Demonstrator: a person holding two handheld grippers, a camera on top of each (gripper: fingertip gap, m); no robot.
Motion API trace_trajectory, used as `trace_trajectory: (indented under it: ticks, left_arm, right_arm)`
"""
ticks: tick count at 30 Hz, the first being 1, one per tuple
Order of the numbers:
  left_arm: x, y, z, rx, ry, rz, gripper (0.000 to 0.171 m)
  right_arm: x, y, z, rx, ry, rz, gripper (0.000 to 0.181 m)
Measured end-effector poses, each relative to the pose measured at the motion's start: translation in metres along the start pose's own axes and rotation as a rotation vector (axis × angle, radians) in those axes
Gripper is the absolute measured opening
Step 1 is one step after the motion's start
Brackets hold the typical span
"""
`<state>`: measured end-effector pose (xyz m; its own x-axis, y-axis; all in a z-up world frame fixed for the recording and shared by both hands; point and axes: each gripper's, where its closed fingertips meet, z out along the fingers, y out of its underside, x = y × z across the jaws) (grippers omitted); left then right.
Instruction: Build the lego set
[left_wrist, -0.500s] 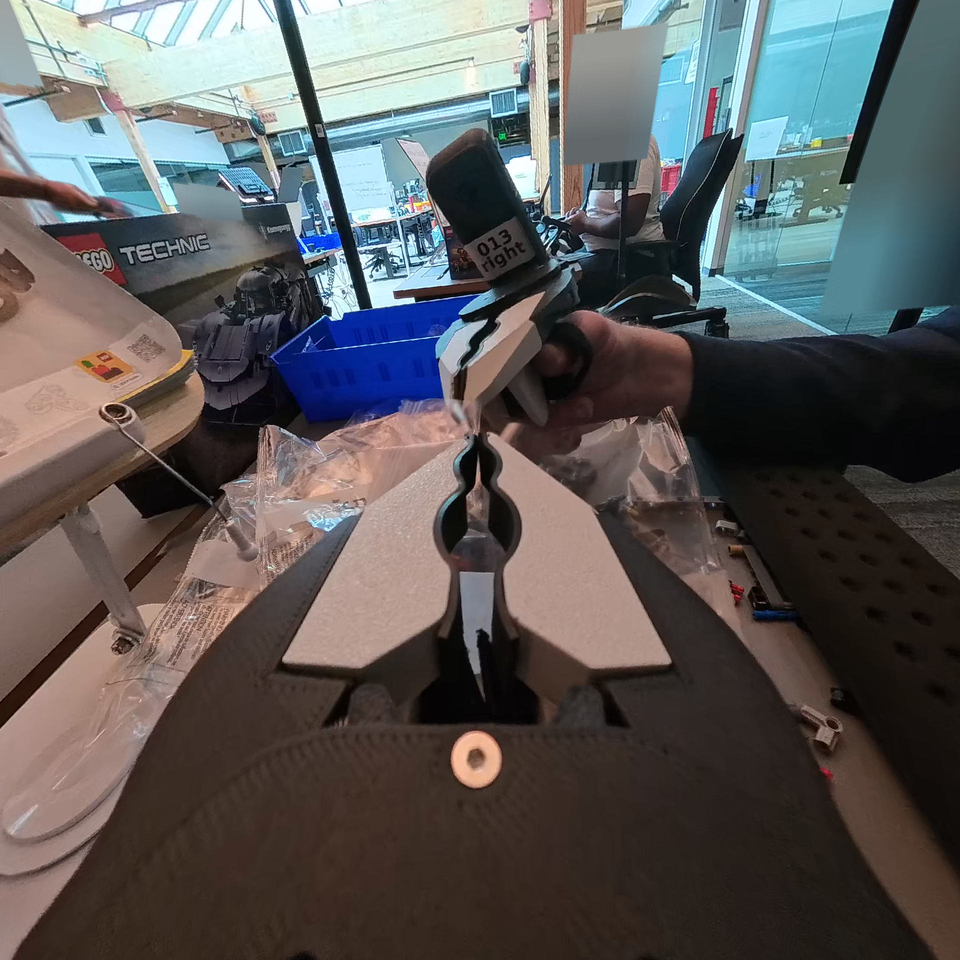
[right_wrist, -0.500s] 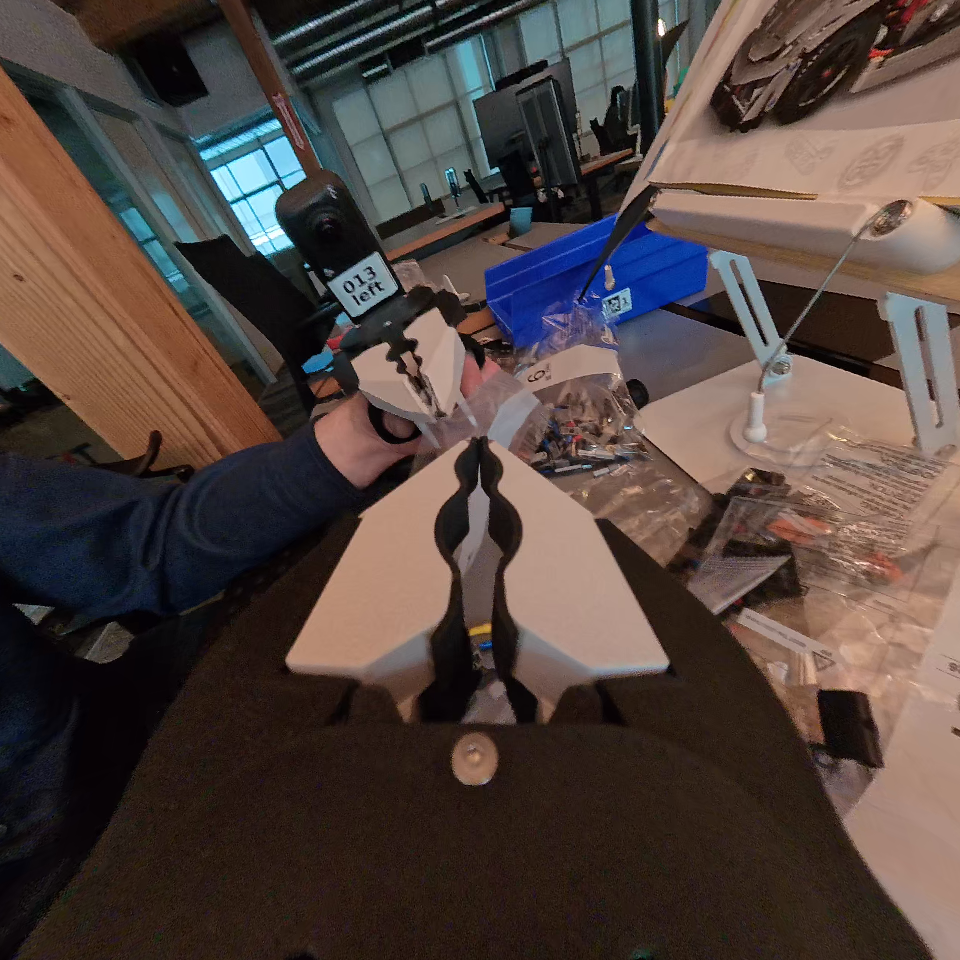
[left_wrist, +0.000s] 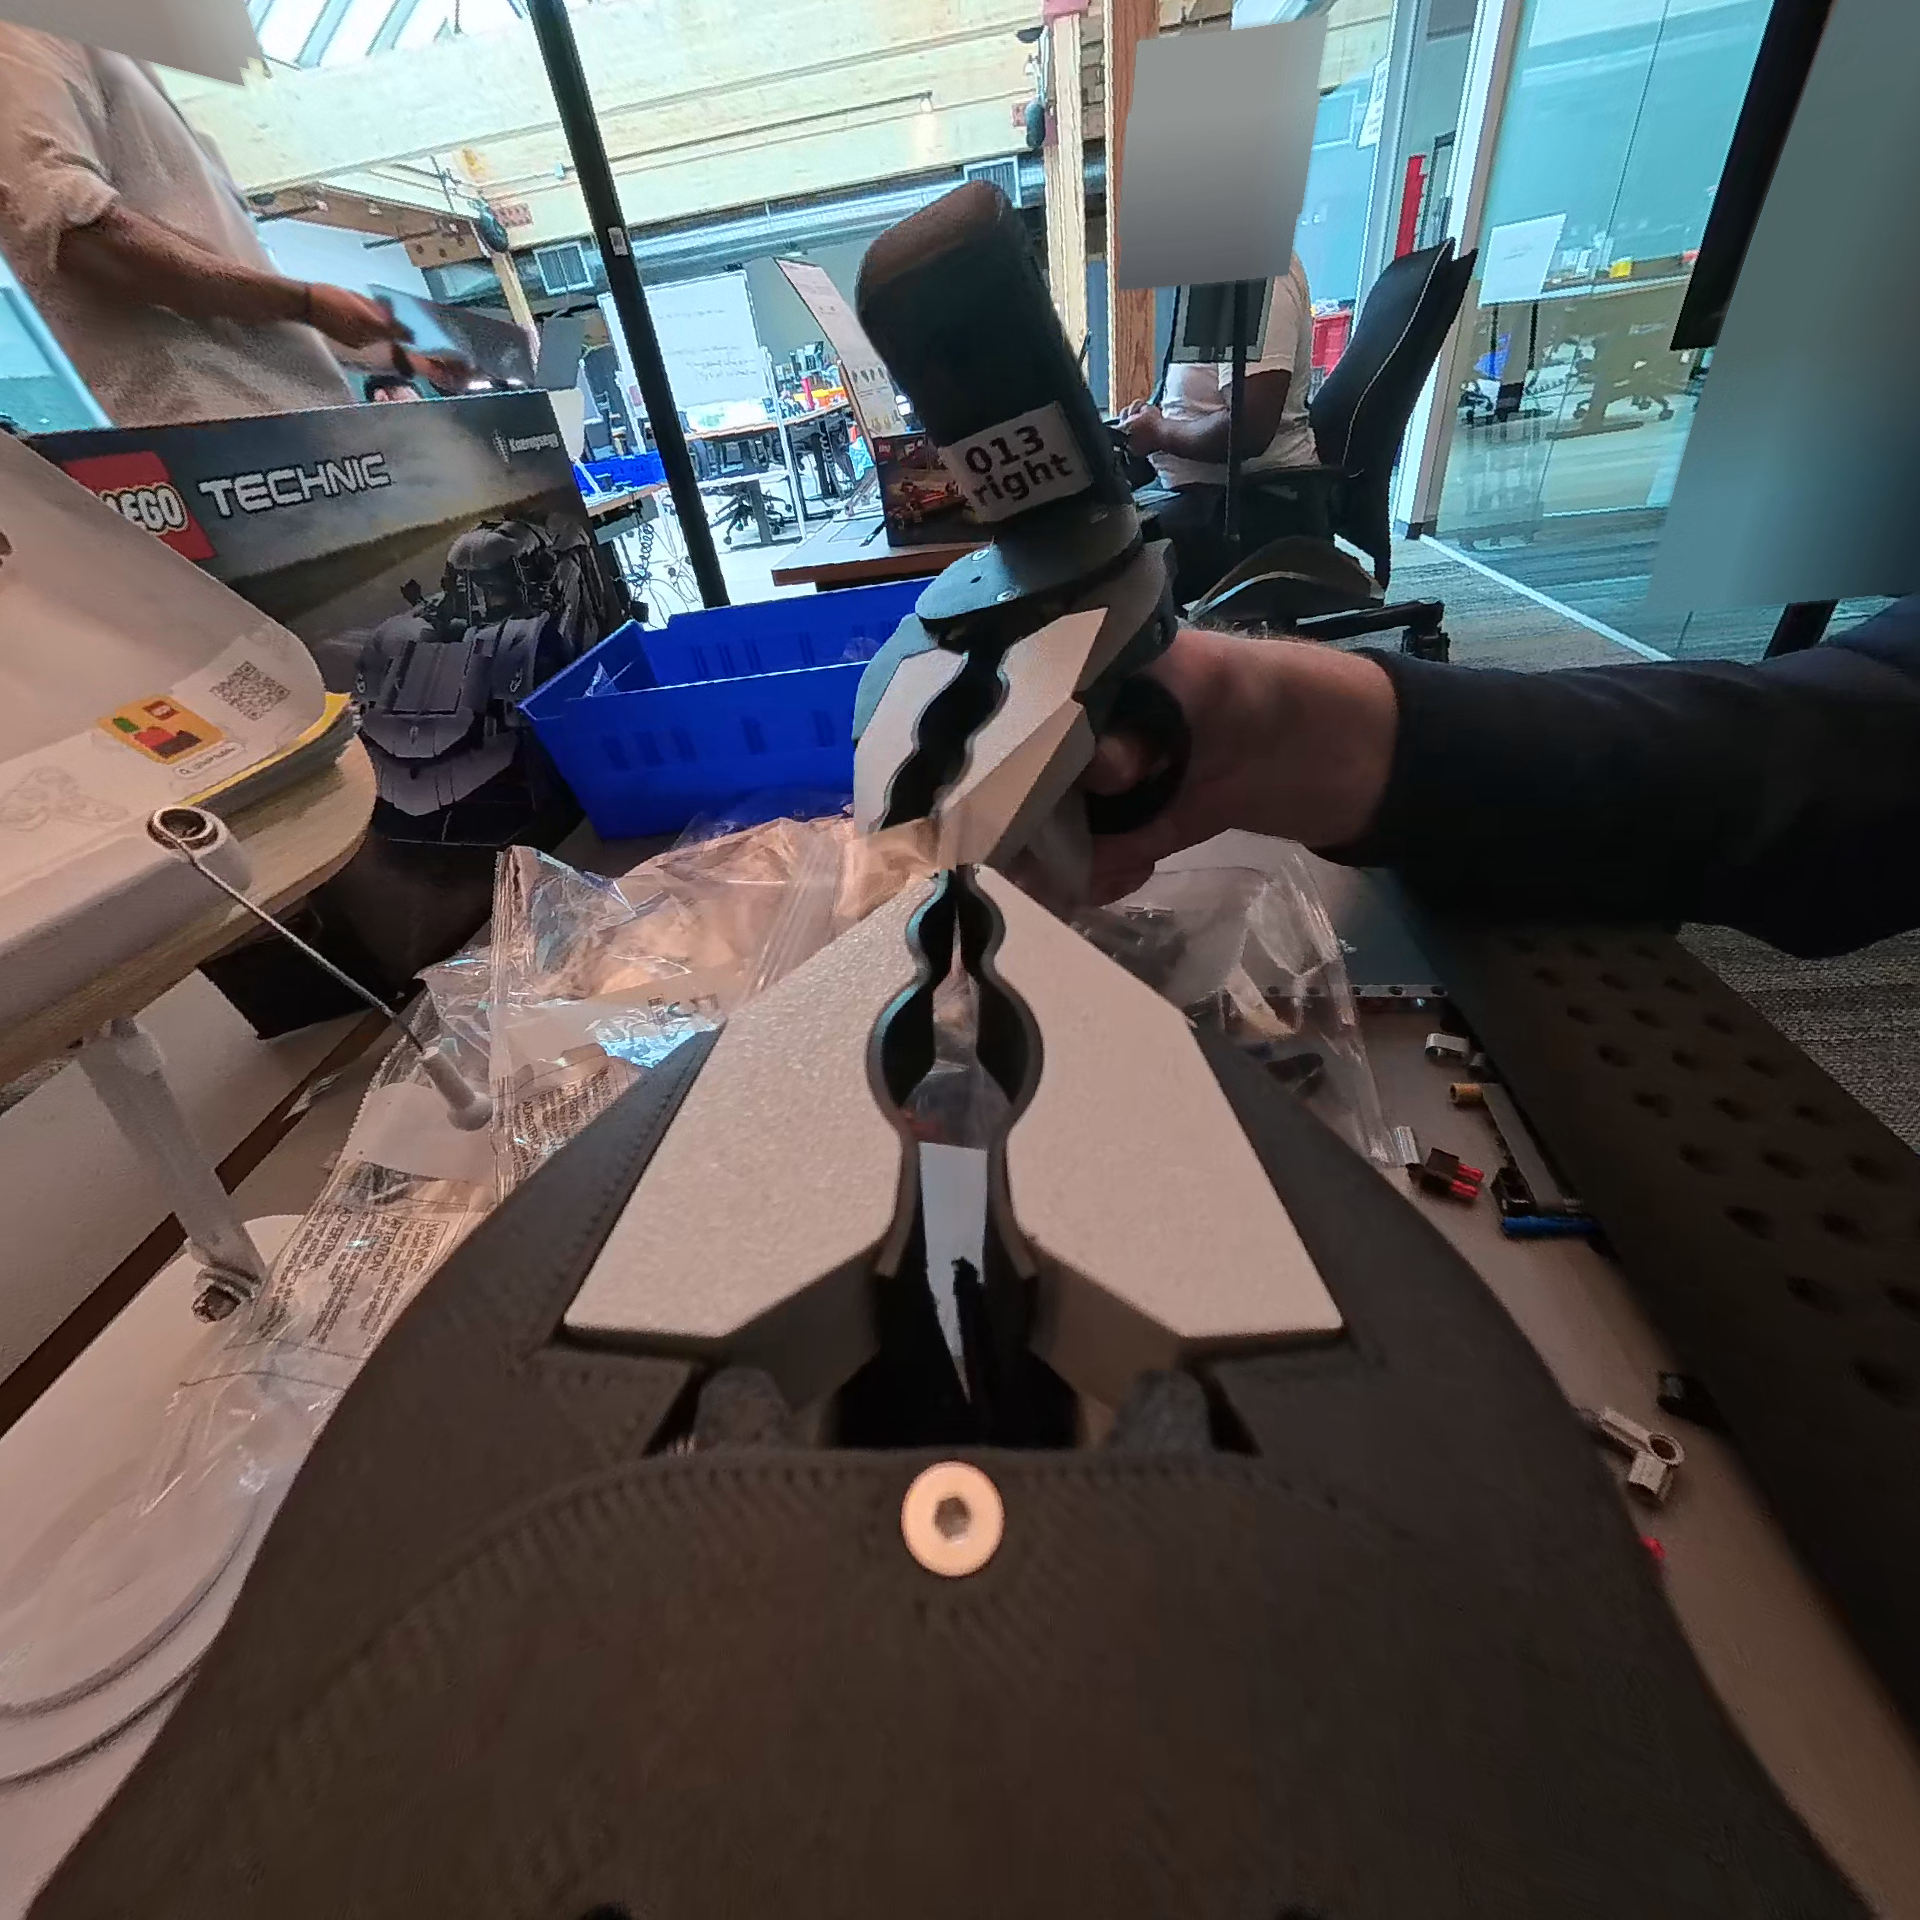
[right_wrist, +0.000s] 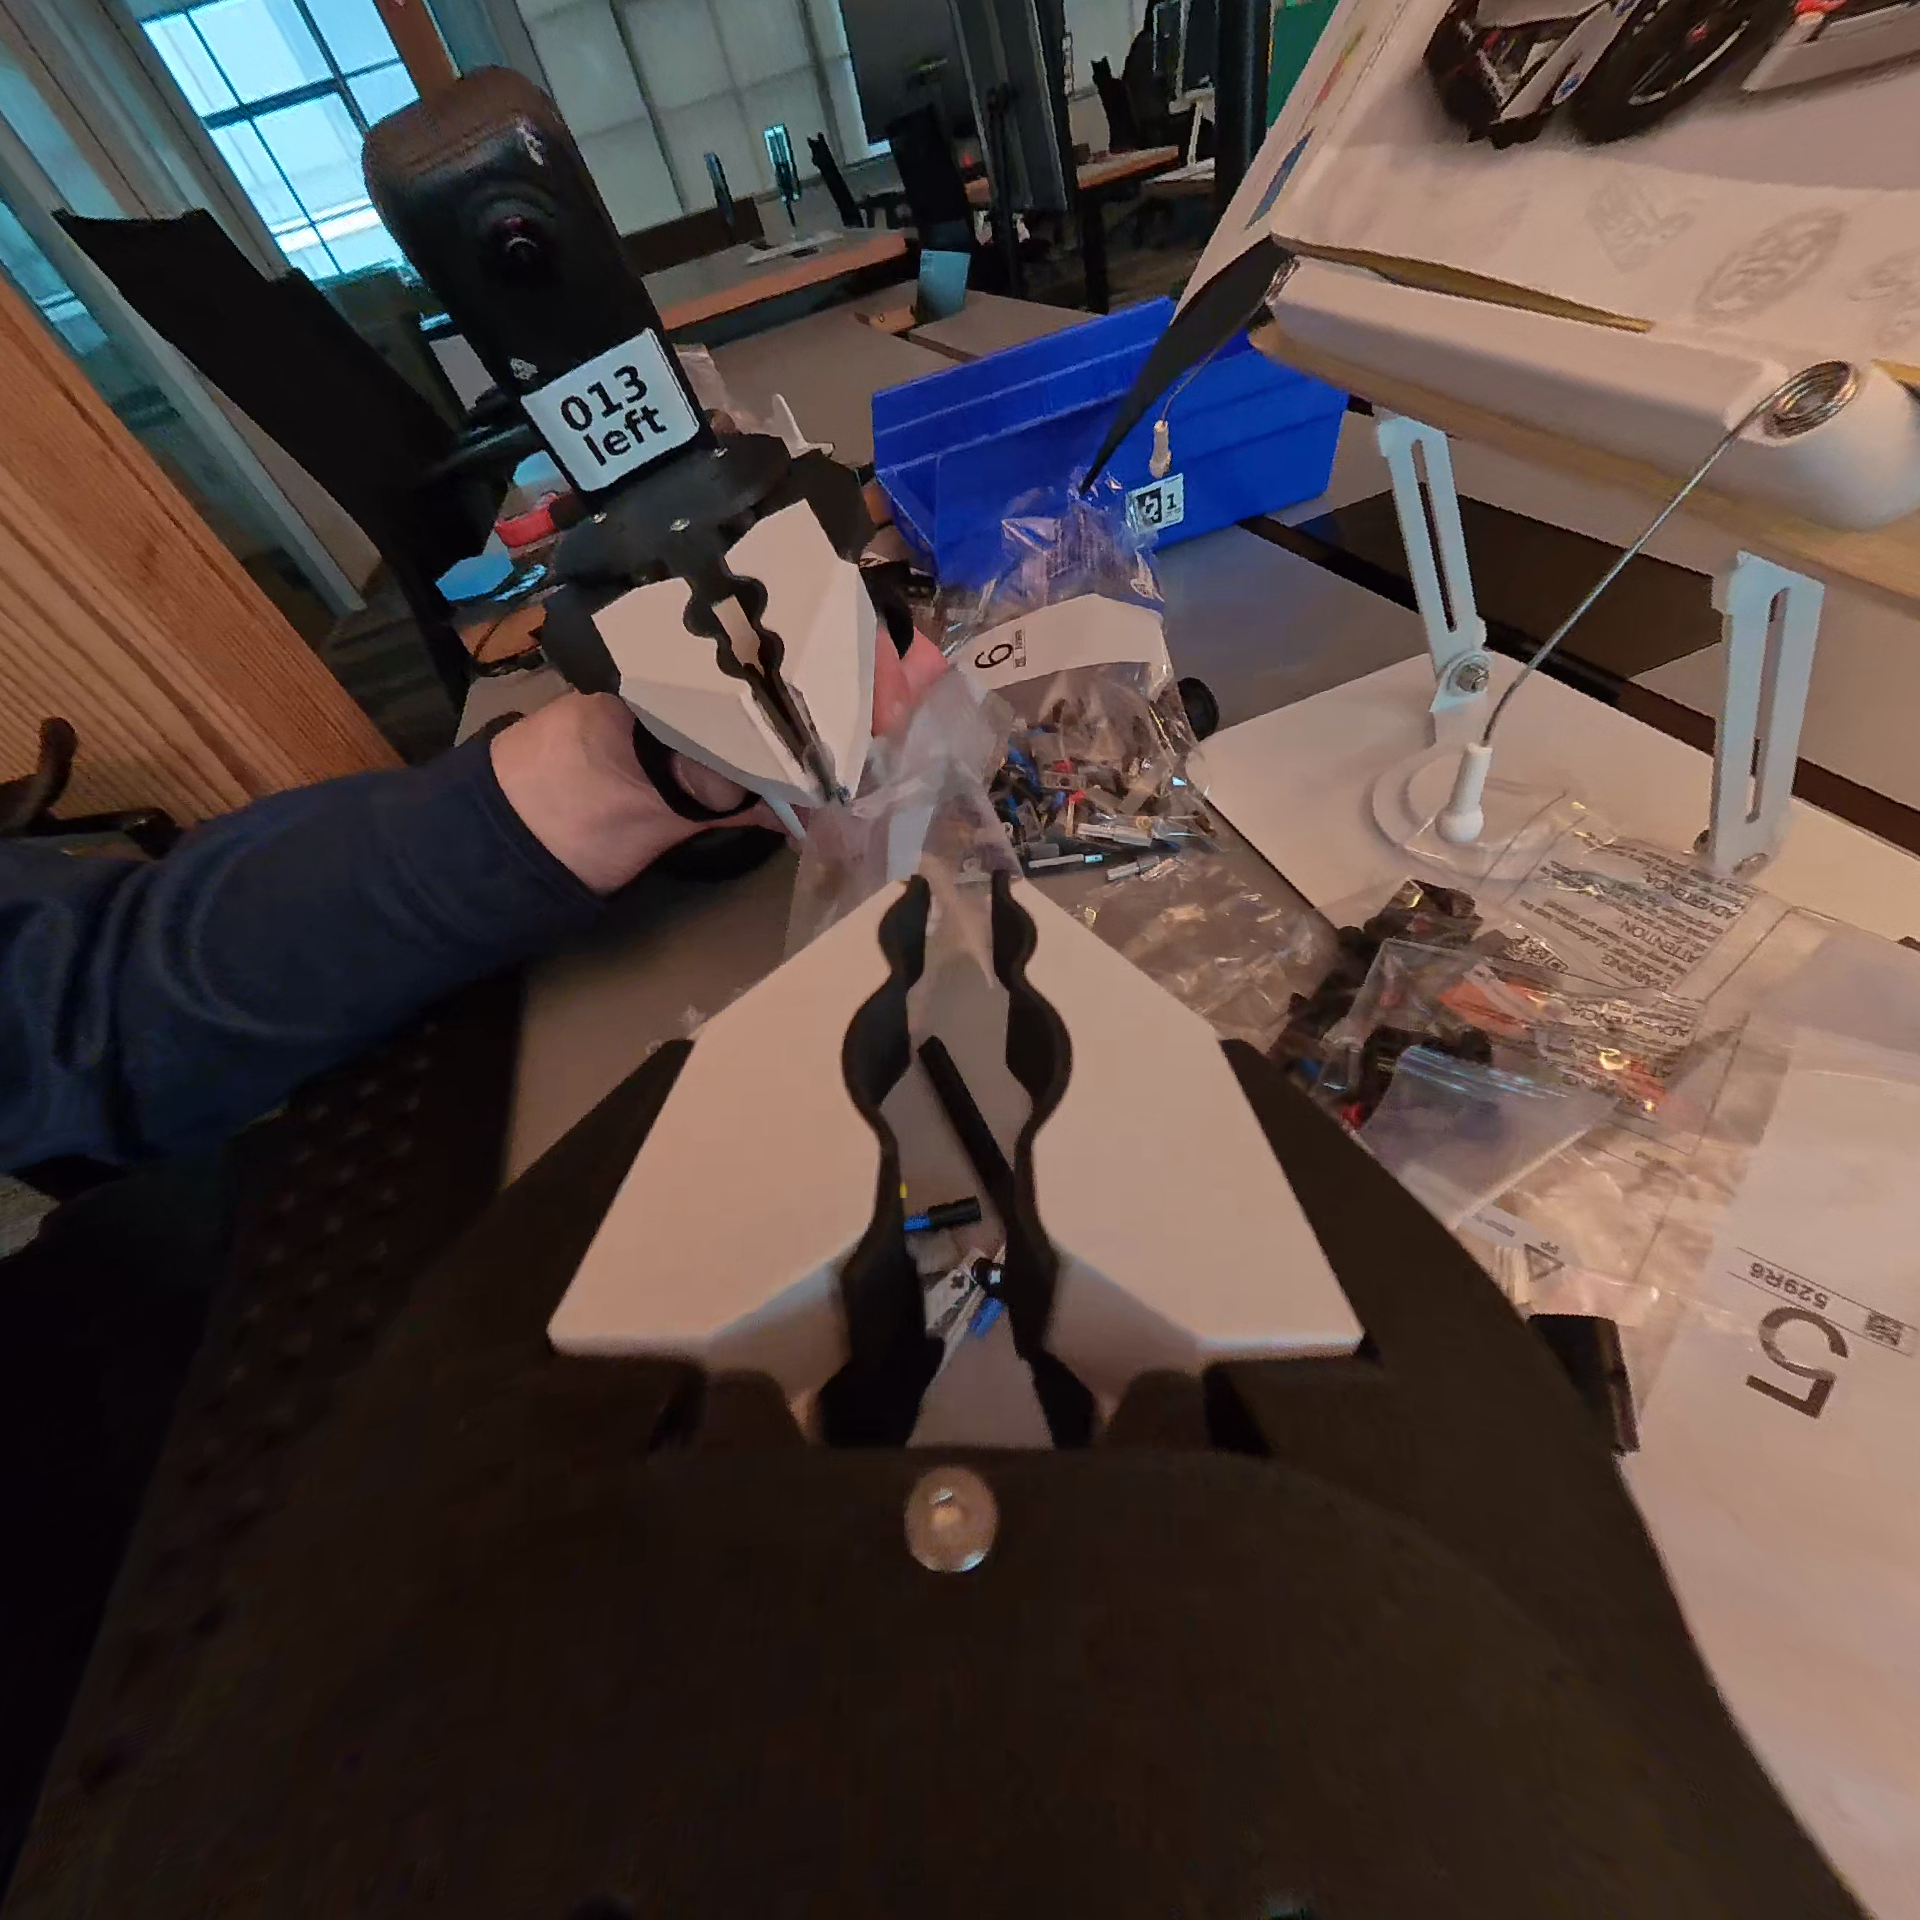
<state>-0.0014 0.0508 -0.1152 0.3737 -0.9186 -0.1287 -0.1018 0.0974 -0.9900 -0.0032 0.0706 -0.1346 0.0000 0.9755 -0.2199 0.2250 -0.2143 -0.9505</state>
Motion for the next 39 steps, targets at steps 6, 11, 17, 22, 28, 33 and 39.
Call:
trace_trajectory:
  ticks: [6,11,17,22,28,33,39]
  left_arm:
    - [0.000,0.000,0.001,-0.004,0.001,0.003,0.000]
    - [0.001,-0.001,0.001,0.001,0.000,0.007,0.000]
    - [0.002,0.000,0.002,-0.006,0.003,0.008,0.000]
    - [0.003,0.000,0.003,-0.007,0.007,0.008,0.000]
    - [0.004,0.002,0.004,-0.017,0.012,0.007,0.000]
    - [0.002,0.001,0.003,-0.016,0.005,0.005,0.000]
    - [-0.005,0.000,-0.003,-0.009,-0.024,-0.007,0.000]
  right_arm:
    - [0.007,0.003,0.000,-0.017,0.031,0.024,0.019]
    - [0.014,0.008,0.001,-0.054,0.096,-0.014,0.026]
    - [0.005,0.014,0.006,-0.088,0.050,-0.020,0.028]
    - [-0.001,0.016,0.008,-0.098,0.017,-0.034,0.021]
    - [-0.002,0.013,0.007,-0.091,0.037,-0.085,0.000]
    - [0.006,0.007,0.001,-0.066,0.091,-0.103,0.000]
    - [0.012,0.003,-0.005,-0.059,0.145,-0.129,0.000]
